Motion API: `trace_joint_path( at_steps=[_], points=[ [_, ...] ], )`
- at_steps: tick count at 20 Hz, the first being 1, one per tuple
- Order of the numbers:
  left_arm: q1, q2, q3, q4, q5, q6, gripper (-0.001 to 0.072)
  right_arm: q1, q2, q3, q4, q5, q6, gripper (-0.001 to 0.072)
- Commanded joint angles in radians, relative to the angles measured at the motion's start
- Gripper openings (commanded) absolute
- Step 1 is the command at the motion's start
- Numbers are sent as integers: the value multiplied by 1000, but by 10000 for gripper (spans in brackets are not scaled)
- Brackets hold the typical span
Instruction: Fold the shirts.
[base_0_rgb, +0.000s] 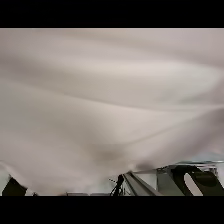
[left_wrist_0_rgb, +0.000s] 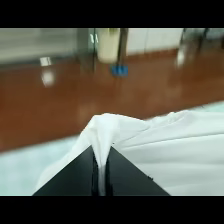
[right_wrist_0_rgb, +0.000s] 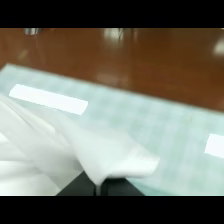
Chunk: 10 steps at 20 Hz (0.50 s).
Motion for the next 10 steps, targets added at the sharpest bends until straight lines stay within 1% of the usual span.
trace_joint_path(
  at_steps=[1, 2, 5, 7, 9, 10],
  points=[
    [-14, -11, -307, -211, -58, 59, 29, 0, 24, -291, 125, -36, -22, 22],
    [-35, -31, -420, -246, -19, 82, 29, 0, 24, -405, 134, -101, -36, 22],
    [-134, -148, -702, -246, 226, 156, 29, 0, -25, -687, 105, -306, -53, 23],
    [-196, -285, -758, -245, 370, 159, 29, 0, -117, -795, 77, -431, -53, 22],
    [-251, -445, -724, -245, 472, 181, 29, 0, -262, -801, 56, -528, -49, 23],
    [-269, -520, -692, -245, 502, 180, 29, 0, -342, -783, 64, -585, -49, 23]
  ],
)
